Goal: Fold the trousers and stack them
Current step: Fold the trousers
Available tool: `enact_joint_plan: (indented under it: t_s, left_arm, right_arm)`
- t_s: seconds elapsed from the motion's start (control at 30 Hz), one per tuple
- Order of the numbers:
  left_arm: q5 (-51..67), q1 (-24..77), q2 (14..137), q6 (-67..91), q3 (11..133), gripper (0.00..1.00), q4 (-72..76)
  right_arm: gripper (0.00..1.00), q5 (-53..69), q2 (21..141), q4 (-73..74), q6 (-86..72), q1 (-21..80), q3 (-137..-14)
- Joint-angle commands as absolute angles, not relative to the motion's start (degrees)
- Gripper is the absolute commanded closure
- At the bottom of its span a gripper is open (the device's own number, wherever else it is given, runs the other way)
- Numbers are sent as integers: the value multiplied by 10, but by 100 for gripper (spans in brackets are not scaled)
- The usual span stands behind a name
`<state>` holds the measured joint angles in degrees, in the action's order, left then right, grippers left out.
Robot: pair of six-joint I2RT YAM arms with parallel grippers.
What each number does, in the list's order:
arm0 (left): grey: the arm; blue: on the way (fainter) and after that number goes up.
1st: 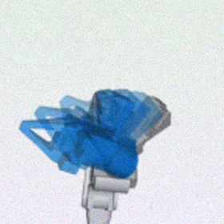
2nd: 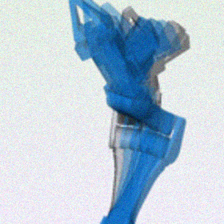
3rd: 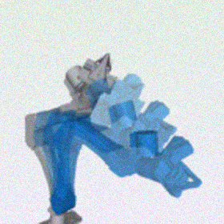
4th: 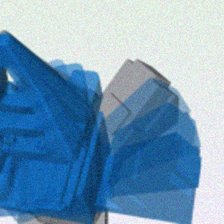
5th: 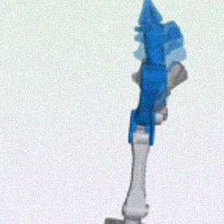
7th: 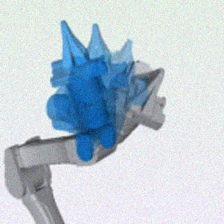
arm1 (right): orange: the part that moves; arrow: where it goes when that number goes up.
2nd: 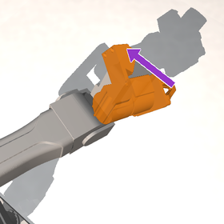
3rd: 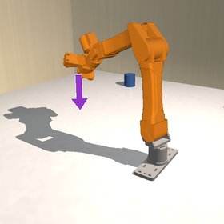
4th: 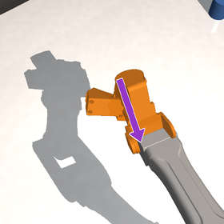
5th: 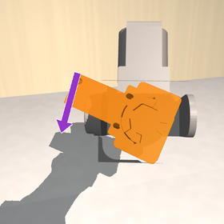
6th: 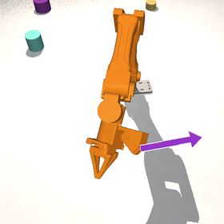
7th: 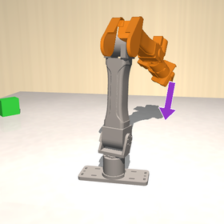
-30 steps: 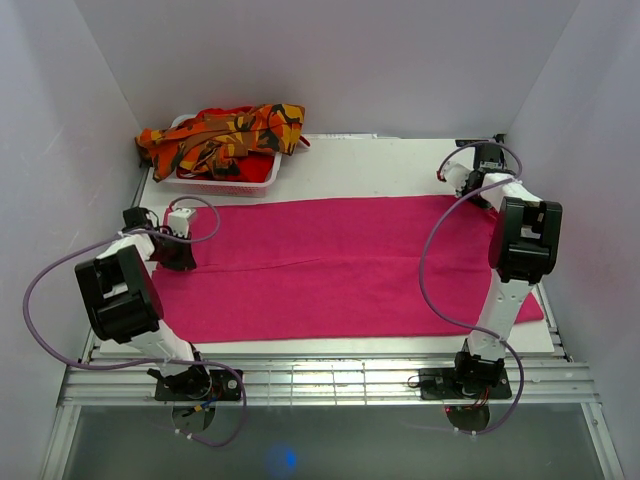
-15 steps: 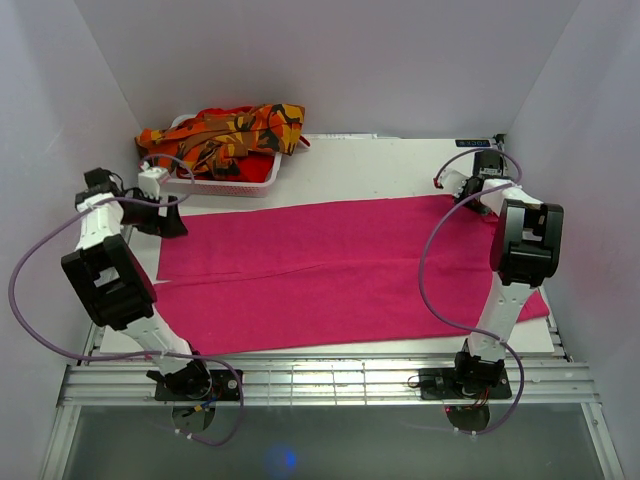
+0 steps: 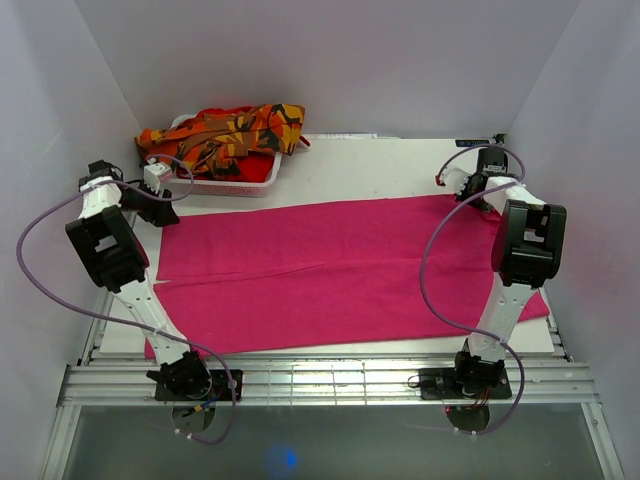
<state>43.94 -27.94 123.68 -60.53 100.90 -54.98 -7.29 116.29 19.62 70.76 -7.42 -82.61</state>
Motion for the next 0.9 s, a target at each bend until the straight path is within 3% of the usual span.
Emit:
enact_joint_plan:
  t_s: [0.0, 0.2, 0.5, 0.63, 0.87]
  left_arm:
    - [494, -278, 1237, -689, 1053, 32, -558]
    - [476, -278, 1288, -762, 1088, 39, -570]
    - [439, -275, 1318, -801, 1055, 39, -542]
    - [415, -273, 1331, -803, 1051, 46, -541]
    - [401, -272, 1330, -835, 1055, 74, -580]
  right_arm:
    - [92, -61, 1150, 207, 720, -77, -855]
    - [92, -62, 1153, 208, 721, -77, -853]
    - [92, -64, 1156, 214, 728, -78, -853]
    - [92, -65, 1157, 218, 729, -78, -857]
    - [92, -62, 1154, 226, 726, -80, -868]
